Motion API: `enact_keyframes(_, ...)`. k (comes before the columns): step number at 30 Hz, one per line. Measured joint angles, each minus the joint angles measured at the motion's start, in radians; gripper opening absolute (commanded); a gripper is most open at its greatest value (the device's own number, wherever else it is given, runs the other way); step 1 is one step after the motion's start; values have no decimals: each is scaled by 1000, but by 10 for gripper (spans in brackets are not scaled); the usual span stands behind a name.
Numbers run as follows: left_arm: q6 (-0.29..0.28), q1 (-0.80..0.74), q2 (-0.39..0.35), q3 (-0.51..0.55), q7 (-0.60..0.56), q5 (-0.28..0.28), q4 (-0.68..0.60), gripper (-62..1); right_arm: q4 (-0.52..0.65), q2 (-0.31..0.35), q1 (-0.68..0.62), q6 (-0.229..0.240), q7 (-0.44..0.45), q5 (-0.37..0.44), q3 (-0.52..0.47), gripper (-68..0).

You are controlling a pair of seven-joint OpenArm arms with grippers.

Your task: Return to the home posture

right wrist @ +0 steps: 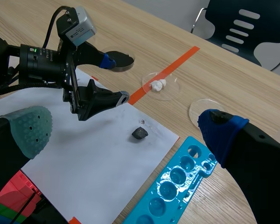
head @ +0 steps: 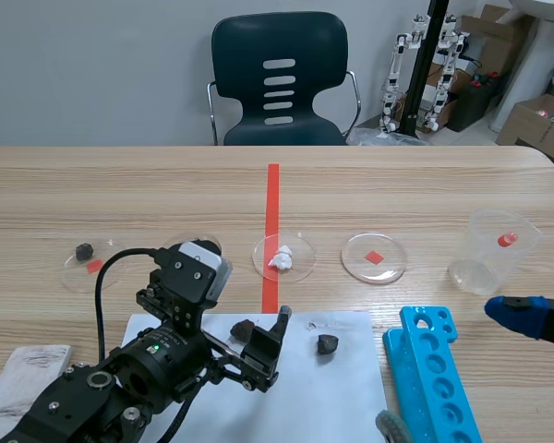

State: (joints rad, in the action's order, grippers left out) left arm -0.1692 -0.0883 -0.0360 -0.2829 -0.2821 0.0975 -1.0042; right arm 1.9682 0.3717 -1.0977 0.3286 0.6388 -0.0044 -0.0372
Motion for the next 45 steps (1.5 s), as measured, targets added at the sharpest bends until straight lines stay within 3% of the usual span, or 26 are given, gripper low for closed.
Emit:
enact_keyframes(42,0,0,0,0,1,0,0,-10,0,0,0,0,0,0,0,4)
enact_keyframes(45,-24,0,0,0,1,0,0,14,0,0,0,0,0,0,0,4)
